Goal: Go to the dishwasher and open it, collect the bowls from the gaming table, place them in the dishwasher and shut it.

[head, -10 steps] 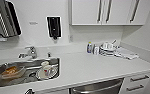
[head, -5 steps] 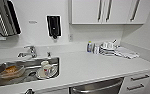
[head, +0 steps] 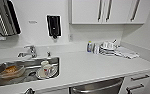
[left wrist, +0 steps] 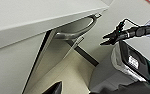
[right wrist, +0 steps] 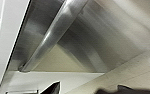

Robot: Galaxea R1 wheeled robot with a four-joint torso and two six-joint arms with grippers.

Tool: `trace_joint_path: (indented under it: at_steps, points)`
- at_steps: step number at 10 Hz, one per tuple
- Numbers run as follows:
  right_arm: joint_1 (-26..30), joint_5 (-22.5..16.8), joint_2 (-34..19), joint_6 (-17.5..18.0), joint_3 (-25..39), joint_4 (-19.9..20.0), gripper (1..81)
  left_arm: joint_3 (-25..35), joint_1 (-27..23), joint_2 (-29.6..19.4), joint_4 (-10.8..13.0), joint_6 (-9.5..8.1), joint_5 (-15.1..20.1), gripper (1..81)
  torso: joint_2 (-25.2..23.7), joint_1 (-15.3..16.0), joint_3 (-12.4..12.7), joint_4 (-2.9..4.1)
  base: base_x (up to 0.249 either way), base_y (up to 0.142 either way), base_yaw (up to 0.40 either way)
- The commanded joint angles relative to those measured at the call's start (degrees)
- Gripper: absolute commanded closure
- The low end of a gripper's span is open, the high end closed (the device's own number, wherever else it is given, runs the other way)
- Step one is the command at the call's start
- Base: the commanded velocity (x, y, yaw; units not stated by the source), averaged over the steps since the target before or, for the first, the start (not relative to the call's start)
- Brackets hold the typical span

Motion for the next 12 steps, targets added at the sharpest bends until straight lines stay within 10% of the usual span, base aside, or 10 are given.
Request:
trace_joint_path:
  at_steps: [1, 12]
  points:
    - [11.81, -6.19, -1.48, 3.80, 1.00, 5.24, 1.0, 0.89, -5.96, -1.41, -0.79, -0.81, 0.71, 1.0, 0.00, 0.00, 0.00, 0.00, 0.000, 0.000, 0.000]
    - [25.35, -25.61, 8.28, 19.97, -8.41, 5.68, 1.0, 0.09, -6.58, 0.26, -0.08, -0.72, 1.23, 1.0, 0.00, 0.02, -0.07, 0.00, 0.000, 0.000, 0.000]
